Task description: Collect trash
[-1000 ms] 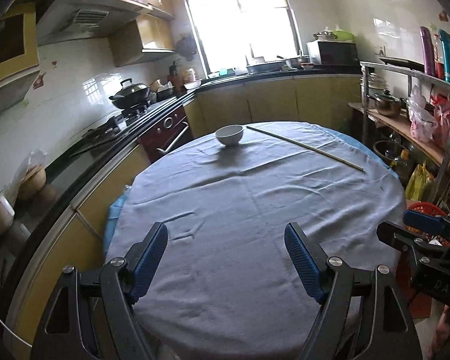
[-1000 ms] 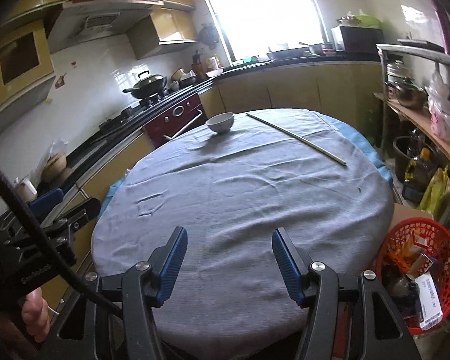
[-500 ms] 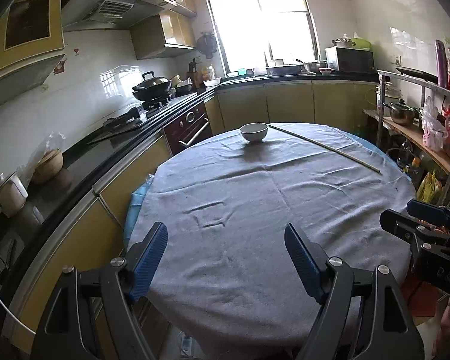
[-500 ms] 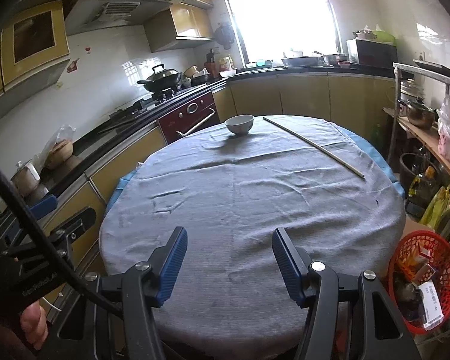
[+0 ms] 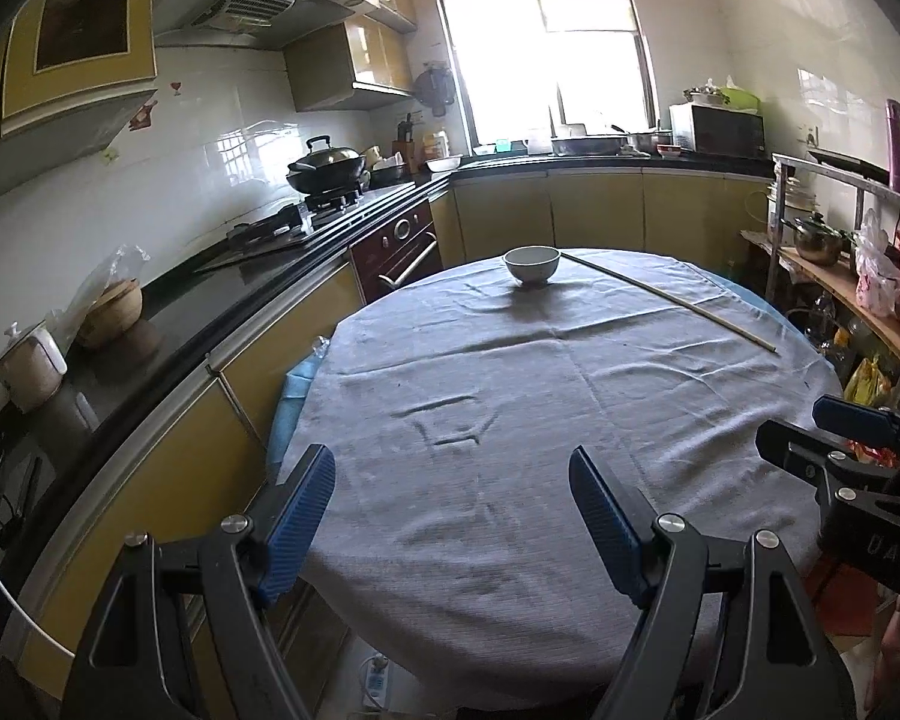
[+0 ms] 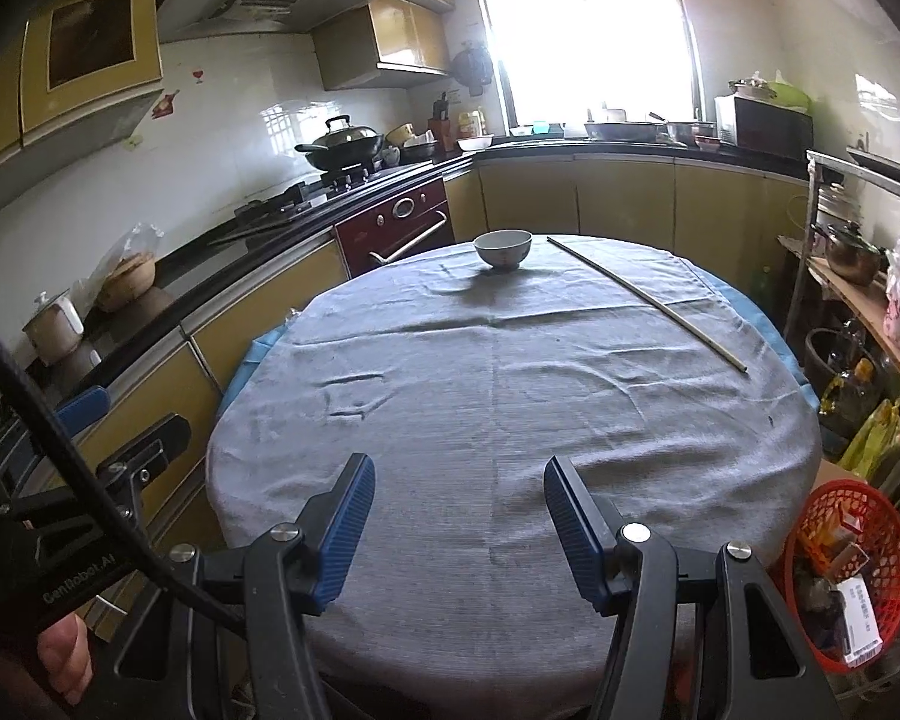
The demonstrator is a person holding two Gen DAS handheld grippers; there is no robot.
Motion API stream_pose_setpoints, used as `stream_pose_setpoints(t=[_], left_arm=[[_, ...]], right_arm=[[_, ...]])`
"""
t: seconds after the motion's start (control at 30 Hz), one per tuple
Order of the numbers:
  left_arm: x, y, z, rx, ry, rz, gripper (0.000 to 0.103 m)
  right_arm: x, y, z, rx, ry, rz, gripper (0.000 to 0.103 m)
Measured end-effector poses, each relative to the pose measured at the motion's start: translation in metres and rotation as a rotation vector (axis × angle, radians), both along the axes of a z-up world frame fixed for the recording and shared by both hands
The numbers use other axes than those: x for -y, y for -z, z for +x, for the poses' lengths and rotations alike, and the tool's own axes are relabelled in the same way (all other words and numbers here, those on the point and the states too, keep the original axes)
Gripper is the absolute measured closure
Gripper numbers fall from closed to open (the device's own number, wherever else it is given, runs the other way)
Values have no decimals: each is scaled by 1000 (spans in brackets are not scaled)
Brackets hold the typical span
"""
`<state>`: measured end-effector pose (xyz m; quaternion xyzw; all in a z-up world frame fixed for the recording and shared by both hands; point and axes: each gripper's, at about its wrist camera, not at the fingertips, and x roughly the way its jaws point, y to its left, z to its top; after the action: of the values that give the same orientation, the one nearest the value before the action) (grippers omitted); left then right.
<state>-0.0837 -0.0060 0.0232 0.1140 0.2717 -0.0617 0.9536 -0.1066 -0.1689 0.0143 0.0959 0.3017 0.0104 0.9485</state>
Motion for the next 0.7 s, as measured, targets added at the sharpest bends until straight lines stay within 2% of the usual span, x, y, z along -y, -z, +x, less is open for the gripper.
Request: stream_pose_setpoints(t=[0.3,0.7], left_arm=[[-10,1,9,-17,-31,-23,22],[-2,2,27,-37,-6,-47,22]], right_arm=[[-6,1,7,-11,-18,-11,40],[7,-6,21,-7,14,-14,40]])
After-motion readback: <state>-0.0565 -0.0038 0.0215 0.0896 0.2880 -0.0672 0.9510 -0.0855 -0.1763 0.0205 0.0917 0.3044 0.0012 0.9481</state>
